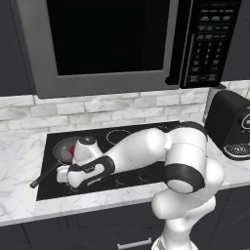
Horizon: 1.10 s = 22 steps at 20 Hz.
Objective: Put the eggplant and tomato in the pan. Then turn on the front left burner and set the heat to medium.
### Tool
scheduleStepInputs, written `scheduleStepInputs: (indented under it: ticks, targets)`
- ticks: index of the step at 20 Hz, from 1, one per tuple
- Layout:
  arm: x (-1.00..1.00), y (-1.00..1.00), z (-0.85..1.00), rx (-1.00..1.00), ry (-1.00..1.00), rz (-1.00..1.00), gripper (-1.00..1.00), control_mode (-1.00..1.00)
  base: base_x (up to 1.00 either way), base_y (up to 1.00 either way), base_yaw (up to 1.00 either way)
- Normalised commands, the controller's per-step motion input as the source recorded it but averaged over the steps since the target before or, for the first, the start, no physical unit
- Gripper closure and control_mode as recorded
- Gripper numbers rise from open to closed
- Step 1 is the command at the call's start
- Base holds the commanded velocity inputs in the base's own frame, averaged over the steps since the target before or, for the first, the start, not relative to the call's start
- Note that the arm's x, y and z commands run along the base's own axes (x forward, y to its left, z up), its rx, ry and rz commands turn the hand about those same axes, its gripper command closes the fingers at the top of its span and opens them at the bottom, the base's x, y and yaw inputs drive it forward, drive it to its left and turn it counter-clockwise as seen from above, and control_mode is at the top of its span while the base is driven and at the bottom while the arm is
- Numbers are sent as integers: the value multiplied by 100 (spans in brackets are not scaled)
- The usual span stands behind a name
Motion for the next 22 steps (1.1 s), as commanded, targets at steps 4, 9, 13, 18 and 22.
scheduleStepInputs:
  ticks: [4,9,13,18,22]
  targets:
    - [1,2,-13,0,0,0,-100,-100,0,0,0]
    - [0,6,-3,0,0,0,-100,-100,0,0,0]
    - [3,4,0,0,0,0,-100,-100,0,0,0]
    - [11,1,0,0,0,0,-100,-100,0,0,0]
    - [14,0,0,0,0,0,-100,-100,0,0,0]
